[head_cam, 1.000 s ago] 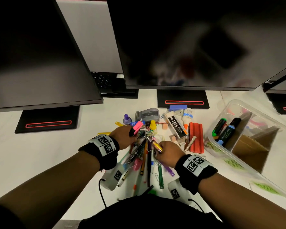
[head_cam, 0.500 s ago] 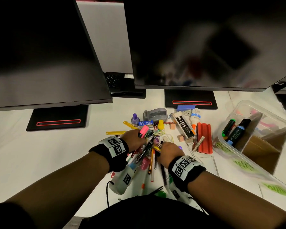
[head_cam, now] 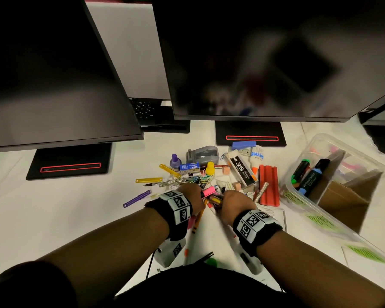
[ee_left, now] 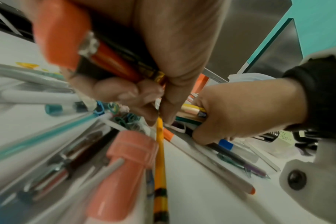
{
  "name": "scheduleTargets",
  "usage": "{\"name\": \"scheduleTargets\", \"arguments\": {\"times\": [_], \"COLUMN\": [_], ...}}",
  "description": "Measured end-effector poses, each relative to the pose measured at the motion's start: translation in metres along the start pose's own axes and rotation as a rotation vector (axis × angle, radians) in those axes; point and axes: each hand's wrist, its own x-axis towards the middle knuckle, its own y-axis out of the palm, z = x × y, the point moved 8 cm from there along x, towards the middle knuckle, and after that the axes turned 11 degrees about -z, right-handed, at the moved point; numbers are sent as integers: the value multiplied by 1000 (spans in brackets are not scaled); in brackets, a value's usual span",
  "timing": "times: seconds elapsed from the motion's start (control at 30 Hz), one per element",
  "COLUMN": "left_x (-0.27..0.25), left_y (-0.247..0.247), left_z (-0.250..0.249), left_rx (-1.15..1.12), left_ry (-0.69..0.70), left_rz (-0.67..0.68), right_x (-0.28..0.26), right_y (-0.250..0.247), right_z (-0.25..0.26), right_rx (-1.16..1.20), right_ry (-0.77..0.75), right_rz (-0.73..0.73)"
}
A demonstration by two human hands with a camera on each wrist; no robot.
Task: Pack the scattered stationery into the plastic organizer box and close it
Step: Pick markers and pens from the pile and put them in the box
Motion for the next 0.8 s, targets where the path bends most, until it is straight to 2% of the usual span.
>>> {"name": "scheduleTargets", "arguments": {"times": [0.17, 0.33, 0.43, 0.7, 0.8], "left_x": [12, 19, 20, 27, 25], "left_y": [-1, 2, 10, 17, 19], "left_z": [-9, -7, -10, -34, -40], "left_rx": [-19, 25, 31, 55, 114], "left_ry": [-20, -93, -105, -55, -54], "left_rz": [-34, -23, 12, -15, 17], "right_x": [4, 0, -4, -16, -18], "right_y": [-12, -21, -25, -43, -56], "right_z": [-17, -31, -42, -57, -63], "right_rx": [136, 236, 268, 352, 340], "right_ry": [63, 69, 123, 100, 110], "right_rz": [43, 244, 300, 227, 163]}}
